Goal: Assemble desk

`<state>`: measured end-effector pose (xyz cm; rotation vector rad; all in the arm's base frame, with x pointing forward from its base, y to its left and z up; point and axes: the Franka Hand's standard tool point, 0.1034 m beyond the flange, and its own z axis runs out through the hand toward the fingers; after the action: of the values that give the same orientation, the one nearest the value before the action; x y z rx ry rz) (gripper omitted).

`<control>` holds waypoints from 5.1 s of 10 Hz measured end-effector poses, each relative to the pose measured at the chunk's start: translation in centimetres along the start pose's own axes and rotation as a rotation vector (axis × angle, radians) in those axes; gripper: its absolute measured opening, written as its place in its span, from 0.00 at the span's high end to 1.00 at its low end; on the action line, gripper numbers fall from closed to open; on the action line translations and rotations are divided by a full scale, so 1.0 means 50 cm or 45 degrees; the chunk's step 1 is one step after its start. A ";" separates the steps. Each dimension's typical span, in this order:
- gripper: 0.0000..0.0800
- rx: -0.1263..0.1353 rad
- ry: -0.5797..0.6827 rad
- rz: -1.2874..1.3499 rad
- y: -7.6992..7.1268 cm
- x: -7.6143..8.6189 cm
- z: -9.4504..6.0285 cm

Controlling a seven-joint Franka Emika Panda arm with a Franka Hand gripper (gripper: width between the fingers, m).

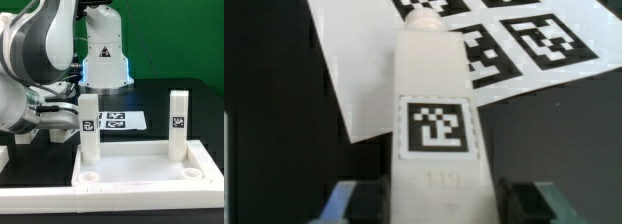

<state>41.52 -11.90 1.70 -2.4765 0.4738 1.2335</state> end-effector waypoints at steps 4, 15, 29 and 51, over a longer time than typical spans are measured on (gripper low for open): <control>0.64 0.000 0.000 0.000 0.000 0.000 0.000; 0.64 0.024 0.023 -0.032 -0.121 -0.180 -0.129; 0.64 -0.060 0.568 0.082 -0.378 -0.165 -0.213; 0.64 -0.337 1.723 -0.534 -0.619 -0.047 -0.277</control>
Offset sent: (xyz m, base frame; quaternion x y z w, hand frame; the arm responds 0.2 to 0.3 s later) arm 0.0000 0.0000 0.0000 0.0000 0.0000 0.0000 1.0000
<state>63.28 9.96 16.01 -3.0612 0.0272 -0.7071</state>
